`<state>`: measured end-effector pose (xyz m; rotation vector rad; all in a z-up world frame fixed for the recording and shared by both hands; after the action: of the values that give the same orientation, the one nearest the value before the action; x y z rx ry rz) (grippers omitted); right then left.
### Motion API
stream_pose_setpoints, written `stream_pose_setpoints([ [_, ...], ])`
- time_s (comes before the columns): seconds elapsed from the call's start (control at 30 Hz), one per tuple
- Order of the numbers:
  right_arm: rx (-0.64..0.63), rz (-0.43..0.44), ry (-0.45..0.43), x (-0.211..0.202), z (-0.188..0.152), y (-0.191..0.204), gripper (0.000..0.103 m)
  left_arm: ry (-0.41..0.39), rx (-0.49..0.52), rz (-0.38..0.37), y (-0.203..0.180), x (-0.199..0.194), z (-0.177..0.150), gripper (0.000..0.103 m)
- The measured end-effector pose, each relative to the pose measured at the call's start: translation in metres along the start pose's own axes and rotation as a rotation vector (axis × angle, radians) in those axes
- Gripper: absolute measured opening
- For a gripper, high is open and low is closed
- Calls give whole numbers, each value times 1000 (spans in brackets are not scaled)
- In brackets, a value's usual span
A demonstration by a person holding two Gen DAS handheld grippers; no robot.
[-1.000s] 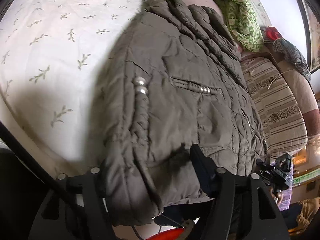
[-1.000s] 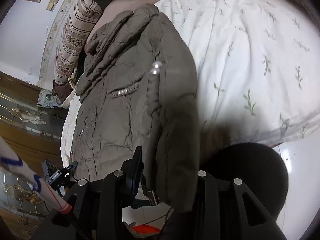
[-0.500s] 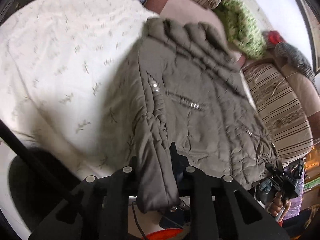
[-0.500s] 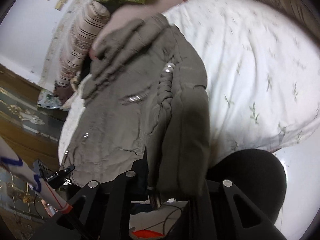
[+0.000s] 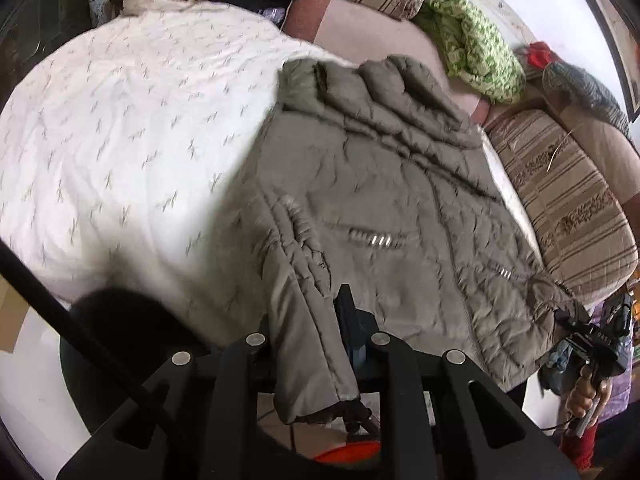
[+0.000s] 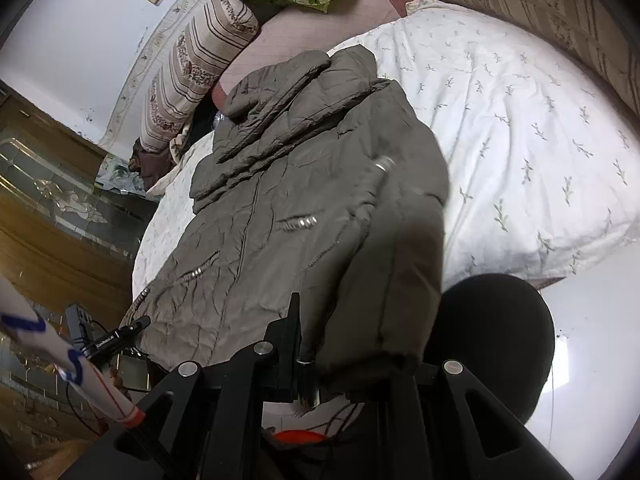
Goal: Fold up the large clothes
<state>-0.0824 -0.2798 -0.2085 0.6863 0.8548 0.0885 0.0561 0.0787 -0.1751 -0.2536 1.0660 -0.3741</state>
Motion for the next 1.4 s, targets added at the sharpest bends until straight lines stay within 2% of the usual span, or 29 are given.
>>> stream_pose_setpoints([
  [0.2,-45,-6,-50,2,43,23,16,-90,28,-8,-22,-9,50,18],
  [0.37,-54,-21,-106,7,101,33,16,-123,57,29,-43,3,112,18],
  [0.47,-38,-33,-137,17,151,39,16,-139,60,44,-52,19,162,18],
  [0.63,-47,-71,-183,36,227,52,16,-151,85,148,-63,56,247,18],
  [0.83,-66,-189,-200,85,311,54,16,-121,46,231,-64,116,325,18],
  [0.93,-50,-268,-186,117,337,39,16,-82,31,264,-61,152,347,19],
  [1.1,7,-321,-133,167,355,10,17,-32,-3,299,-50,197,355,20],
  [1.17,23,-330,-132,177,357,3,18,-28,-20,275,-47,201,355,21],
  [1.27,31,-324,-139,182,358,-1,23,-25,-60,197,-43,199,355,25],
  [1.37,42,-308,-151,178,358,1,31,-29,-113,105,-41,190,355,39],
  [1.4,47,-296,-164,174,358,2,34,-41,-127,79,-41,183,355,49],
])
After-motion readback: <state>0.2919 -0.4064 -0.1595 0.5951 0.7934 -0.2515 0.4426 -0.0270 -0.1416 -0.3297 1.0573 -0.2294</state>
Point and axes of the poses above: each gripper's, at about its wrist camera, not at the fingertips, and x roughly the way its jaws point, y to its left, z to its top, the point moved 7 cm from there along x, roughly the way its jaws point, and after that the axes turned 3 degrees about -x, right-handed, at the moved point
